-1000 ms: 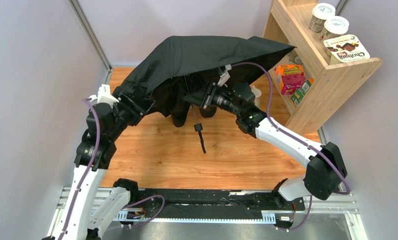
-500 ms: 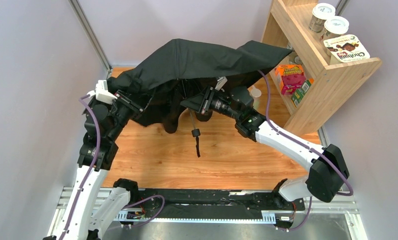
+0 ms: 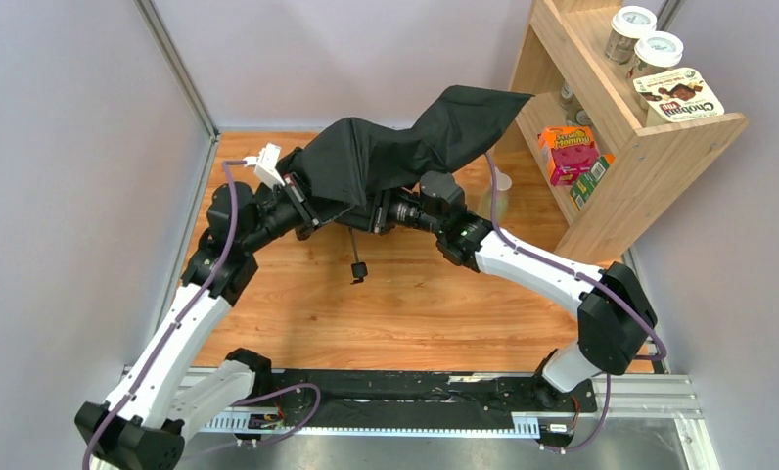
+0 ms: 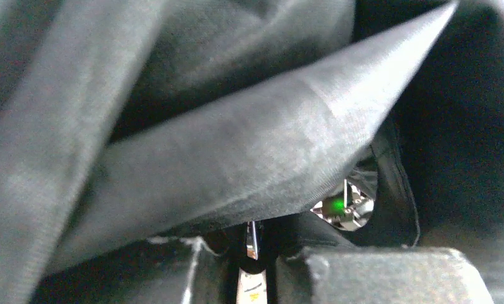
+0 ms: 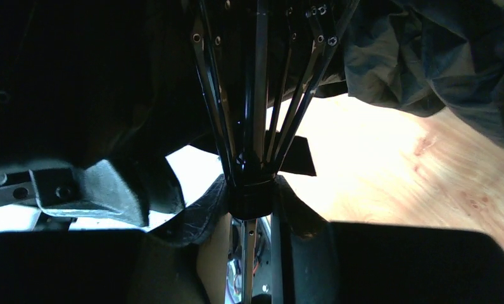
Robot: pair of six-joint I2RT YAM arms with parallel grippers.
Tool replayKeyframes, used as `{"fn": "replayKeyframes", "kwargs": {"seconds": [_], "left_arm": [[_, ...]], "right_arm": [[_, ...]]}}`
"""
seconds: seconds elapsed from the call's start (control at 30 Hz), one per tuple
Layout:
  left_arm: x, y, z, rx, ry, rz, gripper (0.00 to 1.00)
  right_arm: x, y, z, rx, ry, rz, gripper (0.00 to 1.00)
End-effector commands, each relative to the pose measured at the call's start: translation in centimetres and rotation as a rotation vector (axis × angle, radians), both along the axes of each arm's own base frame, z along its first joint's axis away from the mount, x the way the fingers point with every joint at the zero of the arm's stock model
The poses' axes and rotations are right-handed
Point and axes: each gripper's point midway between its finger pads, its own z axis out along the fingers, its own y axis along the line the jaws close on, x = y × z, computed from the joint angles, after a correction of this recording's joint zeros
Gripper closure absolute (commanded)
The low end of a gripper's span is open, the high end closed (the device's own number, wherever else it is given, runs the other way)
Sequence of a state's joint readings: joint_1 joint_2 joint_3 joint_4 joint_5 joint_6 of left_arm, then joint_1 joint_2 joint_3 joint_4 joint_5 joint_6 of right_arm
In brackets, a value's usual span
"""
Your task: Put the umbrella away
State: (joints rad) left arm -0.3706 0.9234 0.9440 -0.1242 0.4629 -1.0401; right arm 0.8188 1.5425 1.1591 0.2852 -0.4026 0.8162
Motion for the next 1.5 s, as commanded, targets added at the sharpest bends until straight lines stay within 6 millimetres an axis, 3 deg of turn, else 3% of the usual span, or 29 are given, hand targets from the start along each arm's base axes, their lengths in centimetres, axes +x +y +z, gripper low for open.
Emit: {"fn": "replayKeyframes", "kwargs": {"seconds": [0.0, 0.13, 0.2, 0.3, 0.37, 0.4, 0.53, 0.63, 0.67, 0.7, 0.73, 0.77, 0.83, 0.93, 0.97, 1.0, 1.03, 1.07, 1.1, 1.13, 1.23, 1.37, 1.47], "left_arm": [[-4.8, -0.7, -0.4, 0.072, -0.063, -0.181, 0.80], [-6.3, 0.5, -1.9, 0.164, -0.102, -0.180, 0.49], [-7.4, 1.2, -2.8, 0.207, -0.122, -0.187, 0.40], [-9.7, 2.0, -4.0, 0.238, -0.133, -0.215, 0.36], [-11.9, 2.3, -3.7, 0.218, -0.196, -0.252, 0.36], [-13.8, 2.6, -2.5, 0.191, -0.272, -0.284, 0.36], [-18.5, 4.5, 2.5, 0.158, -0.526, -0.269, 0.41], [-19.8, 6.6, 8.0, 0.164, -0.671, -0.137, 0.41], [-18.7, 7.1, 8.0, 0.189, -0.624, -0.084, 0.41], [-17.0, 8.8, 10.1, 0.202, -0.607, 0.072, 0.39], [-16.3, 9.8, 10.0, 0.220, -0.545, 0.137, 0.32], [-14.4, 11.3, 10.9, 0.211, -0.476, 0.273, 0.25], [-12.2, 12.5, 10.8, 0.209, -0.359, 0.387, 0.25], [-9.3, 11.1, 11.2, 0.182, -0.314, 0.384, 0.25], [-8.5, 9.6, 10.6, 0.184, -0.298, 0.321, 0.25], [-8.2, 8.7, 12.0, 0.147, -0.359, 0.287, 0.25], [-7.8, 6.9, 11.1, 0.148, -0.356, 0.195, 0.25], [-7.5, 6.1, 11.5, 0.130, -0.388, 0.164, 0.25], [-8.1, 5.0, 12.6, 0.095, -0.453, 0.090, 0.25], [-8.0, 4.4, 11.7, 0.093, -0.457, 0.056, 0.25], [-8.9, 4.0, 12.2, 0.055, -0.555, 0.024, 0.24], [-8.4, 3.6, 11.3, 0.053, -0.544, 0.011, 0.24], [-8.6, 1.9, 11.0, 0.026, -0.540, -0.105, 0.24]], "right_arm": [[-3.4, 0.4, 8.4, 0.164, -0.223, 0.134, 1.00], [-2.8, -1.5, 7.7, 0.208, -0.195, 0.083, 1.00], [-2.1, -2.7, 7.8, 0.227, -0.226, 0.078, 1.00], [-1.0, -4.0, 7.3, 0.228, -0.270, 0.108, 1.00], [-0.5, -5.2, 7.7, 0.248, -0.328, 0.140, 1.00], [-0.5, -5.5, 7.6, 0.250, -0.358, 0.172, 1.00], [-2.2, -6.8, 6.6, 0.240, -0.532, 0.375, 1.00], [-3.4, -7.5, 5.4, 0.232, -0.633, 0.443, 1.00], [-3.8, -7.6, 5.2, 0.232, -0.645, 0.456, 1.00], [-4.2, -7.7, 5.2, 0.237, -0.657, 0.473, 1.00], [-4.7, -7.8, 5.2, 0.246, -0.663, 0.490, 1.00], [-5.1, -7.9, 5.3, 0.256, -0.673, 0.500, 1.00], [-5.8, -8.1, 5.3, 0.267, -0.679, 0.514, 1.00], [-6.6, -8.0, 5.2, 0.273, -0.680, 0.541, 1.00], [-6.8, -7.9, 5.1, 0.274, -0.673, 0.546, 1.00], [-7.0, -7.9, 5.1, 0.275, -0.670, 0.552, 1.00], [-7.1, -7.9, 5.1, 0.275, -0.666, 0.558, 1.00], [-7.3, -7.9, 5.2, 0.274, -0.664, 0.564, 1.00], [-7.3, -7.8, 5.1, 0.273, -0.660, 0.564, 1.00], [-7.2, -7.7, 5.1, 0.272, -0.652, 0.567, 1.00], [-7.7, -7.5, 5.1, 0.269, -0.653, 0.593, 1.00], [-8.1, -7.0, 5.1, 0.261, -0.647, 0.611, 1.00], [-8.3, -6.7, 5.0, 0.256, -0.650, 0.619, 1.00]]}}
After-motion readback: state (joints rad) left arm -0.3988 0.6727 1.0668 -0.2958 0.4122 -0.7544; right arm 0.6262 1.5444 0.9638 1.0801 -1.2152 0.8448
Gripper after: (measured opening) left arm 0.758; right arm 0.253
